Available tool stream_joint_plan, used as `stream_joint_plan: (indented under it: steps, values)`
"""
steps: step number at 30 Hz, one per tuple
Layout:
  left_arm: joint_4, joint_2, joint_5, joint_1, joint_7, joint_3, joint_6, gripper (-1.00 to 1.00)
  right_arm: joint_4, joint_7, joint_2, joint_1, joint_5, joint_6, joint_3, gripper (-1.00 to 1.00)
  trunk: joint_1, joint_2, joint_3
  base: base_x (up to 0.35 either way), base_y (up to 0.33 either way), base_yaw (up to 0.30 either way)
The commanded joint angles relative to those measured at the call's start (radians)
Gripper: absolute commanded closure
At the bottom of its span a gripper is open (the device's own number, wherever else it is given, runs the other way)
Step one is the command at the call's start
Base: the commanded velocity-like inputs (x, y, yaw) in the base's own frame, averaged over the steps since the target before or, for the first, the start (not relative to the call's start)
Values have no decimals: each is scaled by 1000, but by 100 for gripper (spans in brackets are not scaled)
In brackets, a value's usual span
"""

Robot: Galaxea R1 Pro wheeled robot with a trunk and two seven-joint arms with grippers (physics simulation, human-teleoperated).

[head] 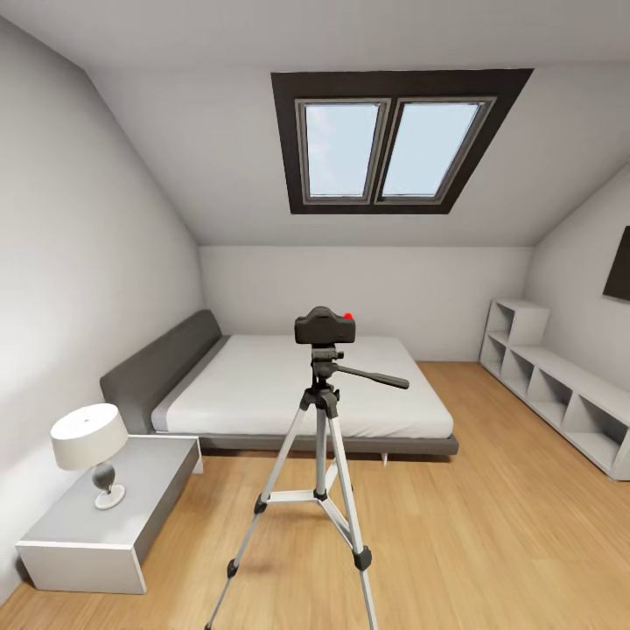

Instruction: Attach the digital camera to the camera tripod in the bedroom.

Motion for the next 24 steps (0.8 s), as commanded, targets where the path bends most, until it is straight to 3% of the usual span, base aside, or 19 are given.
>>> stream_joint_plan:
  steps: [1,24]
  values:
    - [-1,0,7,0,4,-7,-1,-100,3,0,1,-1,-9,-6,8,-100,0,-1,0,0,0,0]
    - [0,2,2,0,4,-10,-1,-100,3,0,4,-1,-11,-4,8,-100,0,-1,10,0,0,0]
